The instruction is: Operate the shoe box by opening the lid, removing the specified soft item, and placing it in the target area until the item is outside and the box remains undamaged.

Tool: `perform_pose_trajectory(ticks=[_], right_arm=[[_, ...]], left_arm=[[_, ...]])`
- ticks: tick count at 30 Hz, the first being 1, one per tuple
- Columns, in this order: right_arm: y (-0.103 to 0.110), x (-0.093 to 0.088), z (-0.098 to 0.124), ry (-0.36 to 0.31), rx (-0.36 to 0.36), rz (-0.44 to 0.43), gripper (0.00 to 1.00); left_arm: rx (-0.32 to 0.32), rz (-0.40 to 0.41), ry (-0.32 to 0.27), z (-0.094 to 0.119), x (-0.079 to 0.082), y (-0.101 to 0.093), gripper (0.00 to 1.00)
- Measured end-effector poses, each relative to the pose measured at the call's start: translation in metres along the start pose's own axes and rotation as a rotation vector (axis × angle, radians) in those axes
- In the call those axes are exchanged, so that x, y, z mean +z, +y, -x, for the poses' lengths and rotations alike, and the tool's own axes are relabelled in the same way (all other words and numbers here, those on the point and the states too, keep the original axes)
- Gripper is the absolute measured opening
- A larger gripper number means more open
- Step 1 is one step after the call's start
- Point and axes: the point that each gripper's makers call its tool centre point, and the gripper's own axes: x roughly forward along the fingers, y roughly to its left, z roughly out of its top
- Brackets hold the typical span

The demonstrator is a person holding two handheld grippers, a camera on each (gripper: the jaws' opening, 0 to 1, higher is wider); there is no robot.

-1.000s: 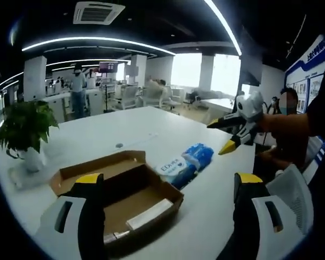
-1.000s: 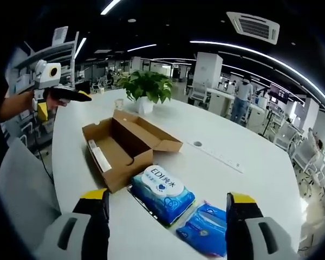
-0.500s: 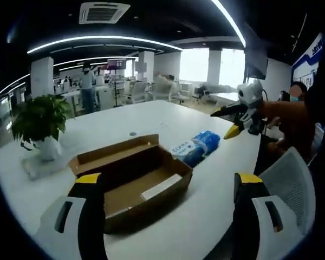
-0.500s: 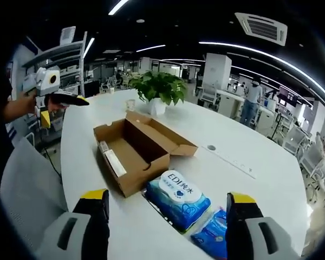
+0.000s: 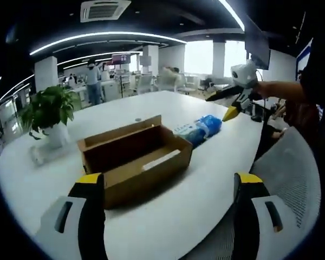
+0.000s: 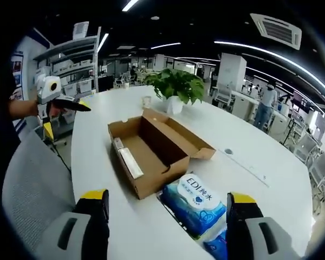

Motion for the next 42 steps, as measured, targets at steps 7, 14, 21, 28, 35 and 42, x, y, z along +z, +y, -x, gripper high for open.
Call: perform_pose_trajectory(ticks=[7,14,21,28,35,42], right_arm=[[0.017,0.011,-0.011,-0.001,0.067,0.042,0.87],[0.03,0.024,-0.026,-0.006,0.113,0.091,0.86],[0.041,0.031,-0.046,0.015,0.17,0.165,0.8],[0.041,0.036,-0.067,0.038,0.212,0.216,0.75],[0.038,0.036,-0.088,0.059,0.238,0.256,0.72],[0.037,0.029,-0.109,0.104,0.258,0.299,0.69]], left_arm=[[0.014,0.025,-0.007,0.009,-0.013,-0.004,0.99],[0.051,0.055,-0.031,0.018,-0.024,-0.001,0.99],[0.076,0.075,-0.008,0.02,-0.038,-0.006,0.99],[0.085,0.084,-0.007,0.018,-0.043,-0.015,0.99],[0.107,0.063,-0.012,0.015,-0.044,-0.02,0.99],[0.121,0.074,-0.042,0.015,-0.041,-0.019,0.99]])
